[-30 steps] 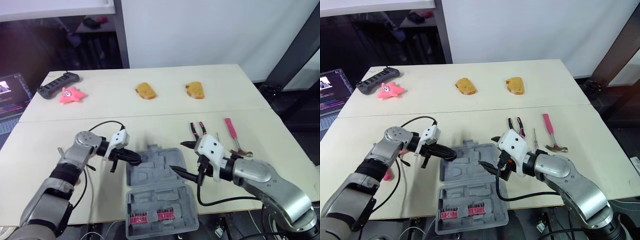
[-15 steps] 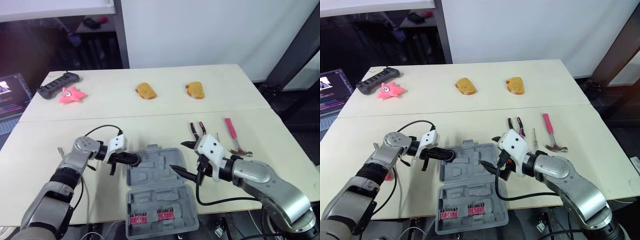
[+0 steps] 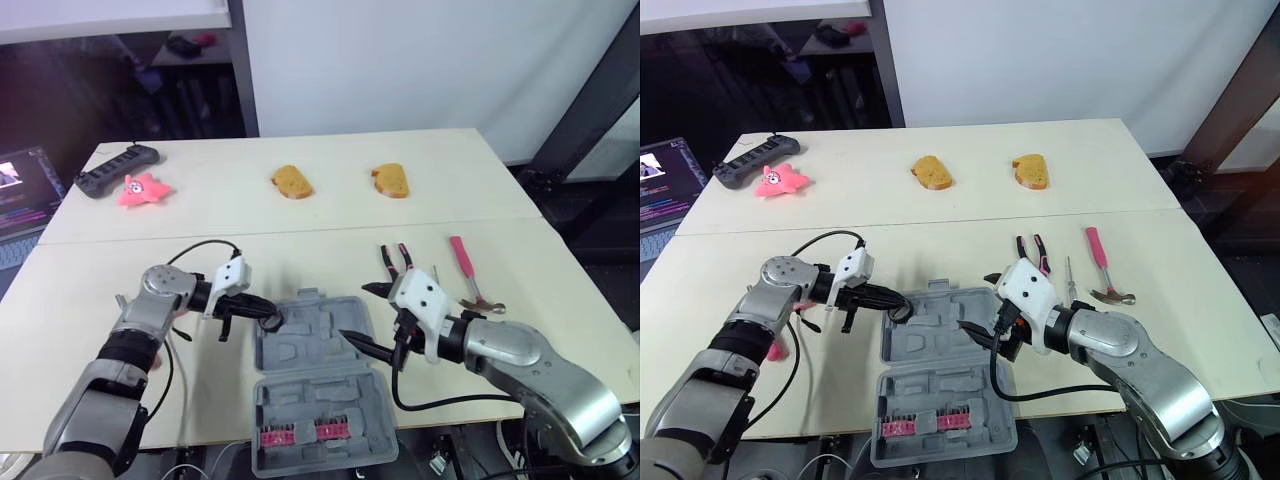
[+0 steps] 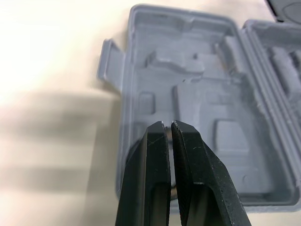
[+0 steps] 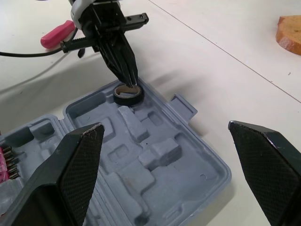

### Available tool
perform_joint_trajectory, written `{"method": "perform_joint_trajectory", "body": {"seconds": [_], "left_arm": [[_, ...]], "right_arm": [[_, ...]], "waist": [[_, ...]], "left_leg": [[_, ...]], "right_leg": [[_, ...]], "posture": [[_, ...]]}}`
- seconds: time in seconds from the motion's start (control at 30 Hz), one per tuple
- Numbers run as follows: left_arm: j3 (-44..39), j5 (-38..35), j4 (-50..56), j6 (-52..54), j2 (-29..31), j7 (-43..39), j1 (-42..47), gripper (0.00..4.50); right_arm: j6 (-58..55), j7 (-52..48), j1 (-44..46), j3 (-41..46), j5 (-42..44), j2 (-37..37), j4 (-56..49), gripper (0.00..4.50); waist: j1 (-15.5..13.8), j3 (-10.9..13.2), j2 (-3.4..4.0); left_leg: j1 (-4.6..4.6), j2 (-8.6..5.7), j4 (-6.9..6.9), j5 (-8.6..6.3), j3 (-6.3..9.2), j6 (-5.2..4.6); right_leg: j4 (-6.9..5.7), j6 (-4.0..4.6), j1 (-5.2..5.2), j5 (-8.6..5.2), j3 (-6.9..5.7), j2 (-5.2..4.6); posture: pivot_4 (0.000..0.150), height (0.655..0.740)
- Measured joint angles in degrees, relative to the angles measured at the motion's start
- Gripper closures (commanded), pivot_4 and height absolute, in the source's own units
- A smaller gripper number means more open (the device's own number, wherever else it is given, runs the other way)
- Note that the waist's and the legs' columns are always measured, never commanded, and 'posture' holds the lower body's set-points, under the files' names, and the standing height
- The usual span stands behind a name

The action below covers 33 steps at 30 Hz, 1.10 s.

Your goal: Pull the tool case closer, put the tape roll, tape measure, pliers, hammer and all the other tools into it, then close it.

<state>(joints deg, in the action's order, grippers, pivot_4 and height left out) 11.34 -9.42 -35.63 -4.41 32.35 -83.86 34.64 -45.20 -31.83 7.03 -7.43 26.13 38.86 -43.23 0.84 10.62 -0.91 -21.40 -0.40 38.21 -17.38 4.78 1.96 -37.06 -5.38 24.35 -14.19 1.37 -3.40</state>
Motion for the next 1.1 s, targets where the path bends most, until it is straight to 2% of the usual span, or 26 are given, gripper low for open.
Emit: {"method": "perform_joint_trajectory", "body": {"seconds": [0.1, 0.13, 0.2, 0.27, 1.1], "left_arm": [[-0.05, -0.02, 0.39, 0.14, -0.03, -0.02, -0.25, 4.22], [-0.07, -0.02, 0.47, 0.14, -0.08, 0.02, -0.51, 3.99], [-0.07, -0.01, 0.47, 0.11, -0.43, 0.20, -1.04, 3.35], [-0.06, 0.06, 0.42, -0.04, -0.92, 0.49, -1.34, 2.36], [0.74, 5.61, -7.80, -13.42, -3.46, 5.99, -0.80, 2.36]], "right_arm": [[0.00, -0.03, 0.04, 0.00, 0.01, 0.00, 0.00, 0.00], [0.00, -0.03, 0.05, 0.00, 0.01, 0.00, 0.00, 0.00], [0.00, -0.04, 0.05, 0.00, 0.01, 0.00, 0.00, 0.00], [-0.01, -0.04, 0.04, 0.00, 0.02, 0.01, 0.00, 0.00], [-0.17, -0.49, 0.05, 1.24, 0.06, 0.41, 0.00, 0.00]], "waist": [[0.03, 0.00, 0.00], [0.03, 0.00, 0.00], [-0.01, 0.00, 0.00], [-0.02, 0.00, 0.00], [-0.06, -0.02, 0.01]], "left_leg": [[0.00, 0.00, 0.00, 0.00, 0.00, 0.00], [0.00, 0.00, 0.00, 0.00, 0.00, 0.00], [0.00, 0.00, 0.00, 0.00, 0.00, 0.00], [-0.01, 0.00, 0.00, 0.00, 0.00, 0.00], [0.02, 0.00, 0.00, 0.00, 0.00, 0.00]], "right_leg": [[0.00, 0.00, 0.00, 0.00, 0.00, 0.00], [0.00, 0.00, 0.00, 0.00, 0.00, 0.00], [0.00, 0.00, 0.00, 0.00, 0.00, 0.00], [0.00, 0.00, 0.00, 0.00, 0.00, 0.00], [-0.01, 0.00, -0.01, 0.00, 0.00, -0.01]], "posture": [[0.150, 0.7400], [0.150, 0.7400], [0.150, 0.7400], [0.150, 0.7400], [0.150, 0.7400]]}}
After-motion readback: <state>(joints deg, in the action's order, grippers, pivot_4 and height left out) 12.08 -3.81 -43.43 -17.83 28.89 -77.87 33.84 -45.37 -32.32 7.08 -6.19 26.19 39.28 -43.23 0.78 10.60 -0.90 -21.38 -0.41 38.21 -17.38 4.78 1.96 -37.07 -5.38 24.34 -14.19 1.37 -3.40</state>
